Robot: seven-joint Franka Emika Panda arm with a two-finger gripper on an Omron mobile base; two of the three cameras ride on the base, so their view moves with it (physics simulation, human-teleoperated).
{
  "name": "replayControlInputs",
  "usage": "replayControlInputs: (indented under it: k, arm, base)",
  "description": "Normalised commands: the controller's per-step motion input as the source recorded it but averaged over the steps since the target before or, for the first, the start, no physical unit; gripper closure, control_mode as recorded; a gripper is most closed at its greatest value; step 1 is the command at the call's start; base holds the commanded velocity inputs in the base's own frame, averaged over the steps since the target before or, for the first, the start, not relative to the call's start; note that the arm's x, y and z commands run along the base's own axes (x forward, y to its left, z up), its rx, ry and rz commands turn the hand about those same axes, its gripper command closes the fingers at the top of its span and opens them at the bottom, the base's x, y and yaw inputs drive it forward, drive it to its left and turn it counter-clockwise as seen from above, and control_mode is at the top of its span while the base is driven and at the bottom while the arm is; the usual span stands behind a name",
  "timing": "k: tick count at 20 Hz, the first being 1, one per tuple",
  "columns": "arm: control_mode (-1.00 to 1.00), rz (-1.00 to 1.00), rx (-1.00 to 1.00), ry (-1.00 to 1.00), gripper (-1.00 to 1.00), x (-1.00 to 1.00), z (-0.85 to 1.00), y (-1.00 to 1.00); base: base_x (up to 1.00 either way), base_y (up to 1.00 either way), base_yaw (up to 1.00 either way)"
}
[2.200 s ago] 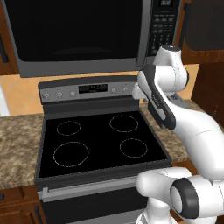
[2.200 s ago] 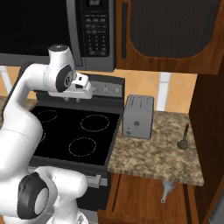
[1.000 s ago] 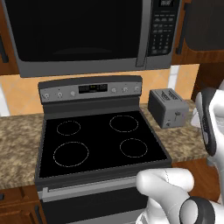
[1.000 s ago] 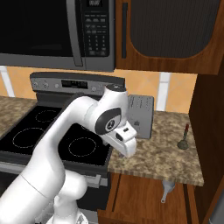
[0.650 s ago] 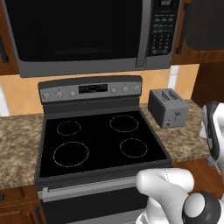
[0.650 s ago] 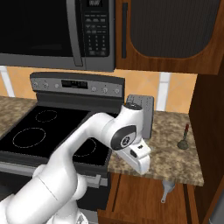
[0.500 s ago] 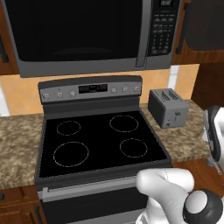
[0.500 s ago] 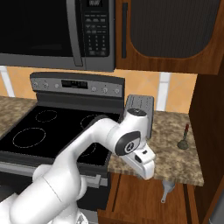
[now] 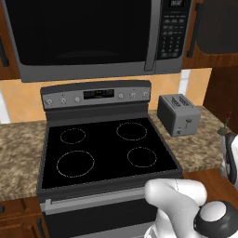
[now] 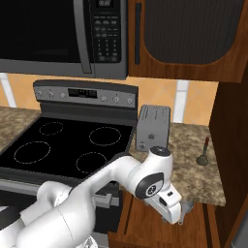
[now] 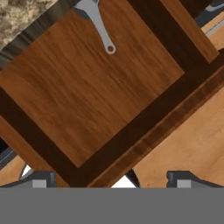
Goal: Pick the measuring cup from the drawer and place it on the counter.
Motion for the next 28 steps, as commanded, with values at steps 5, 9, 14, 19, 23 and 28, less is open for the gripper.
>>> replayControlInputs:
  k: [5,9,14,19,23,28]
  arm:
    - [-1.0,0.05,-0.09,0.06,-1.0,0.0,-0.62,-0.08]
    - [-1.0,0.07,-0.02,0.0,-1.0,-0.15,-0.54,-0.25]
    - [-1.0,0.05,0.0,0.0,-1.0,-0.28,-0.43,-0.22]
    - [-1.0,0.01,0.0,0.01,-1.0,-0.57,-0.22,-0.13]
    - [-1.0,0.0,0.0,0.05,-1.0,-0.89,-0.11,-0.17]
    - [-1.0,0.0,0.0,0.08,-1.0,-0.86,-0.13,-0.15]
  base:
    - [0.0,0.0,0.0]
    - [0.0,0.0,0.0]
    - [0.0,0.0,0.0]
    - [0.0,0.0,0.0]
    - [0.0,0.0,0.0]
    - [0.0,0.0,0.0]
